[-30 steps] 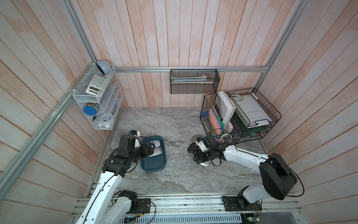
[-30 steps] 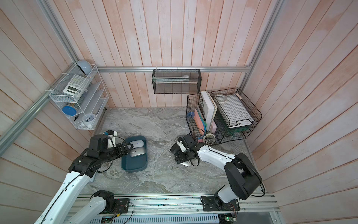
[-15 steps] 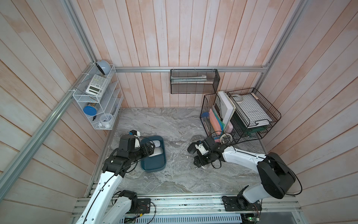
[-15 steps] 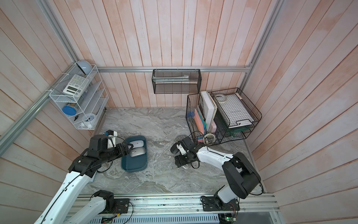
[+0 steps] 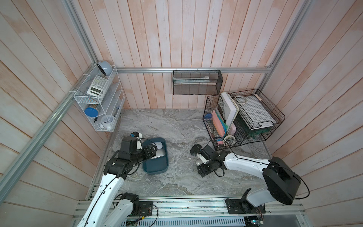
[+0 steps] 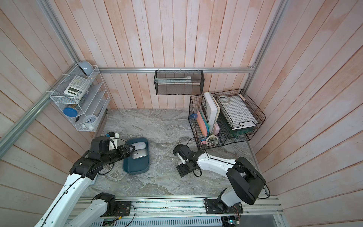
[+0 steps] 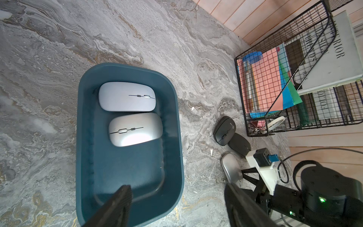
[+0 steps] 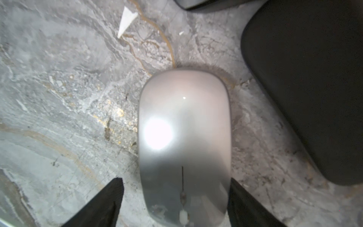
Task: Put the mouse in the storage box
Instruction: Pick up the mouse from the center of the board.
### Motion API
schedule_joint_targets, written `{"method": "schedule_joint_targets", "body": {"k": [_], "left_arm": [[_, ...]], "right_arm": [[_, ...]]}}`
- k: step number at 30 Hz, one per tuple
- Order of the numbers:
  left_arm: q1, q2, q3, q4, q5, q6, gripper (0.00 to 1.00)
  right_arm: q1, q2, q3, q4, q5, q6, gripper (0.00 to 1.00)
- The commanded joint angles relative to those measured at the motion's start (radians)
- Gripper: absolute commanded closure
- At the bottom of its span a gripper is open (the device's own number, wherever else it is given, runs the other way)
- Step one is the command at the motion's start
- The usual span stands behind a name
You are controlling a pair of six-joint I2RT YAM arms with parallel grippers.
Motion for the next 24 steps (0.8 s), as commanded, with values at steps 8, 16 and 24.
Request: {"method": "schedule_joint_targets", "body": {"k": [8,16,24], "left_arm": [[-0.003,-0.008,-0.014,-0.001,-0.013,0.017,0.20],[-0.005,-0.007,-0.014,-0.001,-0.016,0.017,0.20],[-0.004,-0.005,-0.015,0.001,-0.011,0.017,0.20]], "right_arm": [[0.039,0.101,0.059,-0.053,0.148,0.021,0.24],[0.041,0.103,0.074,-0.022,0.145,-0.016,0.37],[0.040,0.004,0.048,0.009,0.137,-0.057,0.39]]}}
